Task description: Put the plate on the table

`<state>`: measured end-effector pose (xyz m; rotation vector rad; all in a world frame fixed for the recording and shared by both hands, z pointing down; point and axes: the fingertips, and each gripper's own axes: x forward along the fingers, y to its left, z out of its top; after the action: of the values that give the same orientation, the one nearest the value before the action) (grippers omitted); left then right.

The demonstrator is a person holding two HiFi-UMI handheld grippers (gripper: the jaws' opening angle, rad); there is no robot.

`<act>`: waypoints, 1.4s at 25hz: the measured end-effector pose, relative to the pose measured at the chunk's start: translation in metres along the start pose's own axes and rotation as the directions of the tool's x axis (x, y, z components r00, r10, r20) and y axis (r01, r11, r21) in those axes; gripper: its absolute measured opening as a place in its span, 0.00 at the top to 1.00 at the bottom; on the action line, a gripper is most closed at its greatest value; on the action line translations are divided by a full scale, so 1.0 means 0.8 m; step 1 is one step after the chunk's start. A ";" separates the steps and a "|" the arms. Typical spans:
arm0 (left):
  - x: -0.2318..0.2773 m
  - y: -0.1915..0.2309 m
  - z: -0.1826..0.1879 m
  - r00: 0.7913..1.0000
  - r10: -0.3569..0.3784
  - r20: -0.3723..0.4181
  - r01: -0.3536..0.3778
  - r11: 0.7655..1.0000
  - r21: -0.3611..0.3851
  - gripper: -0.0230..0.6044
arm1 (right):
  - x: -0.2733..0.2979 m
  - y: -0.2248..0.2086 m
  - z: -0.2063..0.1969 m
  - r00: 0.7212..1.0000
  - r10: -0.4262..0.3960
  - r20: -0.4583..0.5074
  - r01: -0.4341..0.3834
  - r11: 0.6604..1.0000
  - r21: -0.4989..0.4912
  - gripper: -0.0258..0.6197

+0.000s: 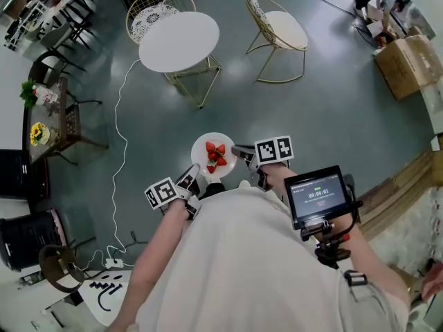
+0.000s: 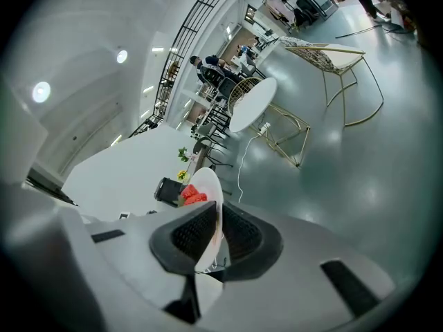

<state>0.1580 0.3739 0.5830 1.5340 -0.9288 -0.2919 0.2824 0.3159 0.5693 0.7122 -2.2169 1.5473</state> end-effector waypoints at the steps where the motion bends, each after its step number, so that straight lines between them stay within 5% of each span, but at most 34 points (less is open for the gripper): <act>1: 0.000 0.000 0.000 1.000 0.000 0.001 0.000 1.000 0.002 0.93 | 0.000 0.000 0.000 1.000 0.000 0.000 0.000 1.000 -0.001 0.92; 24: -0.023 0.008 -0.016 0.999 0.035 0.024 -0.034 0.999 -0.033 0.93 | 0.011 0.007 -0.021 0.998 0.006 -0.062 -0.006 1.000 0.001 0.92; 35: -0.048 0.060 0.066 0.997 0.058 0.055 -0.055 0.997 -0.056 0.93 | 0.109 0.034 0.011 0.991 0.002 -0.131 -0.007 0.999 -0.037 0.92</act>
<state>0.0800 0.3669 0.6032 1.4529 -0.9994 -0.3185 0.1958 0.2974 0.5929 0.5776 -2.1467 1.5058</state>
